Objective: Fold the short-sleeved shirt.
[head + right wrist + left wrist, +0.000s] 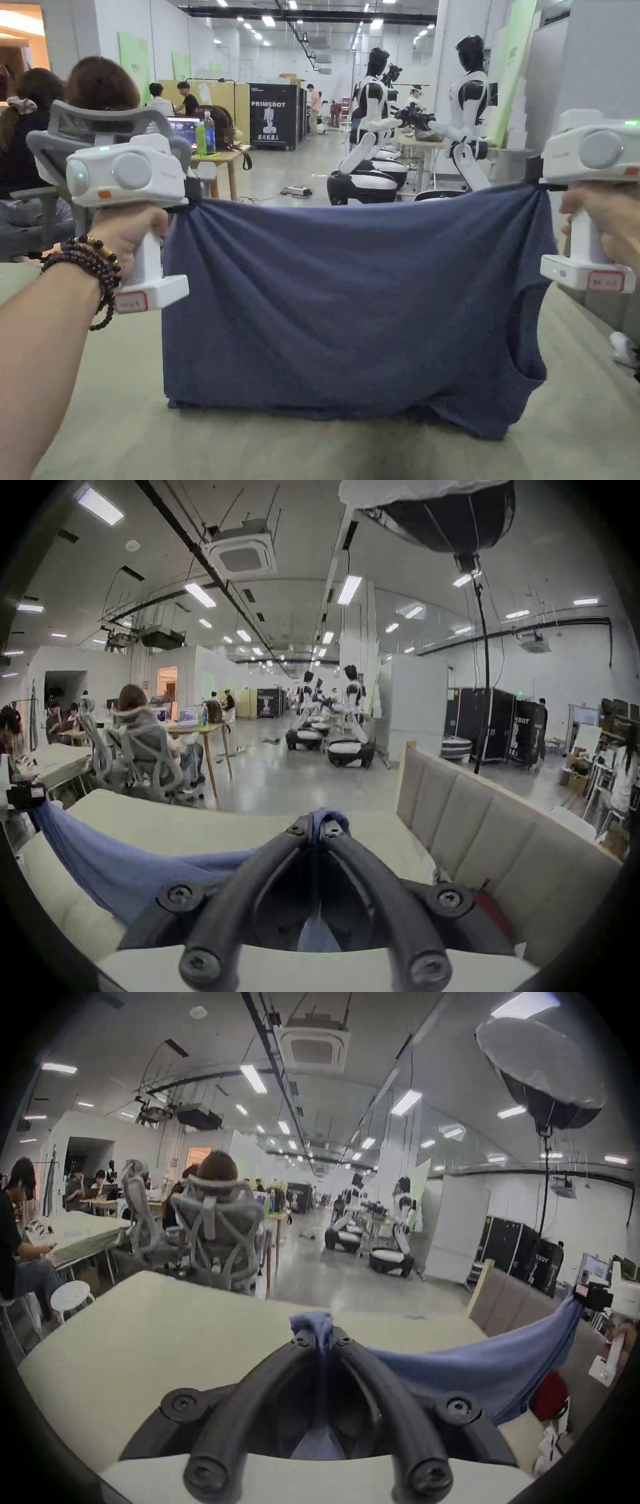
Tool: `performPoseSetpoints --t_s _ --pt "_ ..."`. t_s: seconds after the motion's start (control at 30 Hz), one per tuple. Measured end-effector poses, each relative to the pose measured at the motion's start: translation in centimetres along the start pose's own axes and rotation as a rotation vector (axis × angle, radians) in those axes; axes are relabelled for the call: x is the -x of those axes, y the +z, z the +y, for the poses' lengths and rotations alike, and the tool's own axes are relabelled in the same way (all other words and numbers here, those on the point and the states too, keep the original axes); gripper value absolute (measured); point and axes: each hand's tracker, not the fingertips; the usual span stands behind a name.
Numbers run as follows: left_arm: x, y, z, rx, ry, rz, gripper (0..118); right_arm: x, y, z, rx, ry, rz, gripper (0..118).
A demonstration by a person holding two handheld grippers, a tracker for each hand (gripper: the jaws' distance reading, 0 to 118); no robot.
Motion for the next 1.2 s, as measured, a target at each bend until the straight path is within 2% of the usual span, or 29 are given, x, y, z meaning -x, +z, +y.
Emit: performPoseSetpoints --t_s 0.13,0.23,0.33,0.43,0.53,0.67,0.83,0.93,1.1,1.2 --pt "0.0 0.0 -2.5 0.025 -0.001 0.005 4 -0.3 -0.7 -2.4 0.027 -0.041 0.014 3" --pt "0.1 2.1 -3.2 0.023 0.006 -0.006 4 -0.4 1.2 -3.3 0.016 -0.038 0.021 3" --pt "0.4 5.3 -4.9 0.016 -0.012 -0.017 4 -0.7 4.7 -5.1 0.003 -0.018 0.013 3" --pt "1.0 9.4 -8.0 0.033 -0.035 -0.01 4 -1.1 8.9 -8.0 0.064 -0.014 0.021 3" --pt "2.1 13.6 -11.7 0.05 -0.003 -0.041 4 -1.2 13.4 -11.9 0.086 0.038 0.034 3" --pt "3.7 19.0 -17.4 0.085 -0.004 -0.047 4 -2.1 19.5 -18.0 0.128 0.059 0.061 3" --pt "5.6 24.0 -24.1 0.15 0.033 -0.062 4 -2.8 24.8 -26.4 0.24 0.141 0.113 3" --pt "6.2 25.7 -28.1 0.234 0.042 -0.032 4 -2.7 26.7 -31.2 0.335 0.159 0.136 3" --pt "6.6 25.9 -33.3 0.397 -0.05 -0.021 4 -2.2 26.4 -36.8 0.541 0.234 0.144 3" --pt "6.7 25.8 -34.7 0.437 -0.06 -0.02 4 -2.0 25.6 -38.7 0.634 0.246 0.157 3"
